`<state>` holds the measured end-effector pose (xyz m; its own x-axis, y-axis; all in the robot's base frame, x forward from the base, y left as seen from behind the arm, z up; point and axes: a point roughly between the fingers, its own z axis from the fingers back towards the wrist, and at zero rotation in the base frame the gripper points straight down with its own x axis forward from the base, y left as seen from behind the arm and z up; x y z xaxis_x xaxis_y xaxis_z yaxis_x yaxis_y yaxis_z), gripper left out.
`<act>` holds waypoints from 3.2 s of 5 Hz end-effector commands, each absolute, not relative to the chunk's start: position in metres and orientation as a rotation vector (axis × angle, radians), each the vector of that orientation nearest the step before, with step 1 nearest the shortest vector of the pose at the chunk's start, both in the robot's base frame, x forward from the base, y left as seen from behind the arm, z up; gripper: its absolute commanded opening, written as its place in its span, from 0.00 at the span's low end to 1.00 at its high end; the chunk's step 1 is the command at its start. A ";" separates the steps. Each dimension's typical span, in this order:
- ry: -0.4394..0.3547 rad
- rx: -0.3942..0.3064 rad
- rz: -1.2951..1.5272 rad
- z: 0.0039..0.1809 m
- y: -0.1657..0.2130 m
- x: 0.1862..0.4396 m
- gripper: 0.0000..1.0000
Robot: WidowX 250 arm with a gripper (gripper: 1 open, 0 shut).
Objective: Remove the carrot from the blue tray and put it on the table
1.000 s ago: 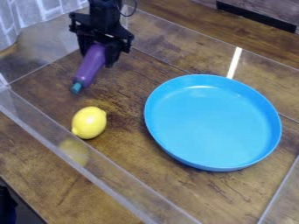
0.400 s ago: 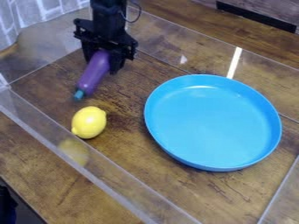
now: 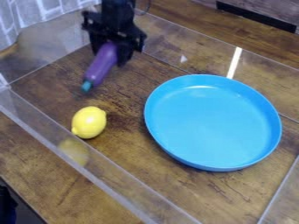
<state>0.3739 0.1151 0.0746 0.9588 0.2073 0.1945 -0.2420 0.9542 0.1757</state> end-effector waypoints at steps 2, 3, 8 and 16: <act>-0.219 0.250 0.281 0.081 0.128 0.383 0.00; -0.203 0.262 0.281 0.075 0.134 0.384 0.00; -0.175 0.257 0.369 0.069 0.137 0.378 0.00; -0.211 0.113 0.233 0.088 0.117 0.387 1.00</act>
